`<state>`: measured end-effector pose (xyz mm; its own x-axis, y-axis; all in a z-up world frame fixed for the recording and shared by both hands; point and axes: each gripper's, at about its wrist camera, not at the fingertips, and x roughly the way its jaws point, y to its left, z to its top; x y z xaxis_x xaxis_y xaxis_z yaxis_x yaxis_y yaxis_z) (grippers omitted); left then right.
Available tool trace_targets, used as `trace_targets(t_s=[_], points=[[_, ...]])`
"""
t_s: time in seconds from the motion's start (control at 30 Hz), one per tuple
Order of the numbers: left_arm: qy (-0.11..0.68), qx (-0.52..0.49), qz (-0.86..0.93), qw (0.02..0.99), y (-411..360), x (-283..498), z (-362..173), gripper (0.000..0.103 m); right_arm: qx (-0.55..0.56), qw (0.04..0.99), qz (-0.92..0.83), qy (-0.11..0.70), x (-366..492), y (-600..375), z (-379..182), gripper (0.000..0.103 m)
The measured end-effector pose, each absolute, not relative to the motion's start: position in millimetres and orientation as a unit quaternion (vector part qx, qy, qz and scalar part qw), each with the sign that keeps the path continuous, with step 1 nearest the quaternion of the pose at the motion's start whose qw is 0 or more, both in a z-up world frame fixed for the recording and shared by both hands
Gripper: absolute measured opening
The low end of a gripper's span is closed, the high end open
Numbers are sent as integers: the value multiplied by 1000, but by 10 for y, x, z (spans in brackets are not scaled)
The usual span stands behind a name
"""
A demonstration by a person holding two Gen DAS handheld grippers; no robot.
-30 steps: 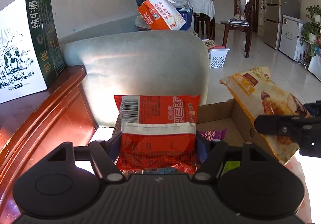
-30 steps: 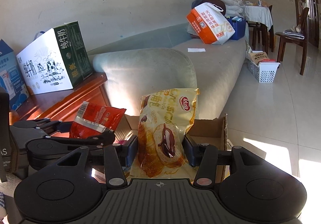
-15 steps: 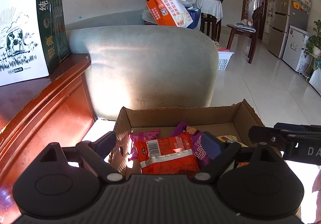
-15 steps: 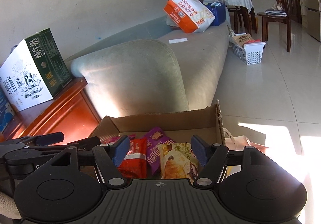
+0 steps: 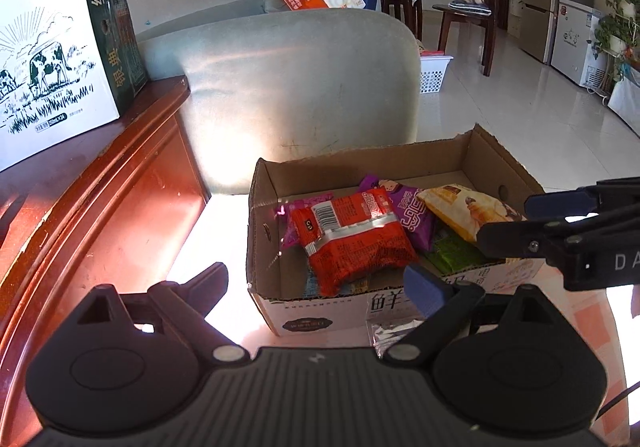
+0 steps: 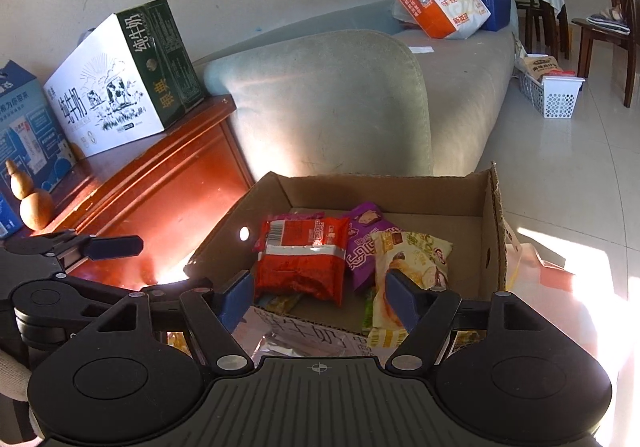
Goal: Organize snacks
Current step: 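Move left gripper to yellow packet while right gripper approaches silver foil packet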
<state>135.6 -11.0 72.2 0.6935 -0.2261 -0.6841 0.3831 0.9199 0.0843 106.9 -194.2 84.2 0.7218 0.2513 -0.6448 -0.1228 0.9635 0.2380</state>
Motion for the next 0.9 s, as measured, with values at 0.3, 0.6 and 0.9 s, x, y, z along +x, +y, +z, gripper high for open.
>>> trace_targets(t_s=[0.3,0.6,0.9], points=[[399,114,-173,893,185,1129,464,94,65,901,160,398,977,-1707,674,73],[428,153,-224,862,325,904,166,94,85,877,165,444,1055,-1605,395,73],[457,190,-256,831,344,724,-206,92,78,867,143,472,1162,-1482,158,74]])
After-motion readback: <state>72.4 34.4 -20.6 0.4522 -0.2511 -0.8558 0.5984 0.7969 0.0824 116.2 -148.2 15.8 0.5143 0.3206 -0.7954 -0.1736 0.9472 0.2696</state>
